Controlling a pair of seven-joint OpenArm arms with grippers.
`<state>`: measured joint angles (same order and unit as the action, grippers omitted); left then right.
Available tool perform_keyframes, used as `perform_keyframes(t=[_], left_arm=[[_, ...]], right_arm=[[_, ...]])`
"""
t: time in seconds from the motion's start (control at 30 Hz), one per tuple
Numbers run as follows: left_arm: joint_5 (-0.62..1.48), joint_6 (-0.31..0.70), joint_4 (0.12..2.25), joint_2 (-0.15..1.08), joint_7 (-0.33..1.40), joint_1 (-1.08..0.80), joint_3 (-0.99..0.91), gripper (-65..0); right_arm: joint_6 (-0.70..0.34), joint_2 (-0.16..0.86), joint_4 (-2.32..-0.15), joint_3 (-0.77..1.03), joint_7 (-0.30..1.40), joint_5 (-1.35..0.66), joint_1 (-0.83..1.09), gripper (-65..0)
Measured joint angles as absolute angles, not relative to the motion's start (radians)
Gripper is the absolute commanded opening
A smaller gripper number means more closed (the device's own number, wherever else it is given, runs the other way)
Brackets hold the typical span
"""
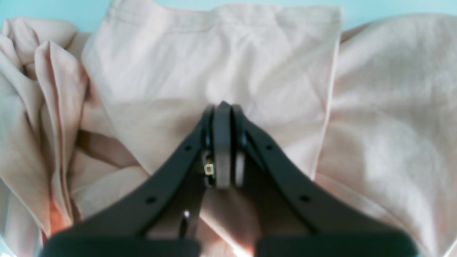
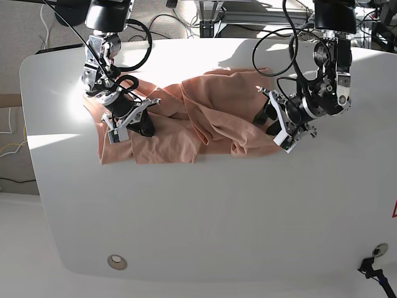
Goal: Fold the T-shirt properly
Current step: 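Lay the folded end down and adjust the left gripper on the fabric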
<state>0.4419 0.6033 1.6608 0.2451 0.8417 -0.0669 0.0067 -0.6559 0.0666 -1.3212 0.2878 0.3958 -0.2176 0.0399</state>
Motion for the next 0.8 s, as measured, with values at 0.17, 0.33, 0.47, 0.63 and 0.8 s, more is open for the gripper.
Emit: perform_keyframes(t=[0.17, 0.33, 0.47, 0.63, 0.8], left_arm=[[0.427, 0.603, 1.534, 0.245, 0.841, -0.024, 0.006, -38.5], [0.433, 0.602, 1.494, 0.245, 0.747, -0.025, 0.006, -38.5], [0.433, 0.602, 1.493, 0.245, 0.746, -0.005, 0.006, -38.5], [0.433, 0.602, 1.491, 0.241, 0.748, 0.029, 0.012, -38.5], [0.427, 0.595, 1.433, 0.212, 0.743, 0.133, 0.124, -38.5]], right_arm=[[-0.656, 0.067, -1.321, 0.288, 0.396, -0.218, 0.040, -65.0], [-0.656, 0.067, -1.321, 0.288, 0.396, -0.218, 0.040, -65.0], [-0.656, 0.067, -1.321, 0.288, 0.396, -0.218, 0.040, -65.0], [-0.656, 0.067, -1.321, 0.288, 0.396, -0.218, 0.040, -65.0], [-0.656, 0.067, -1.321, 0.288, 0.395, -0.218, 0.040, -65.0]])
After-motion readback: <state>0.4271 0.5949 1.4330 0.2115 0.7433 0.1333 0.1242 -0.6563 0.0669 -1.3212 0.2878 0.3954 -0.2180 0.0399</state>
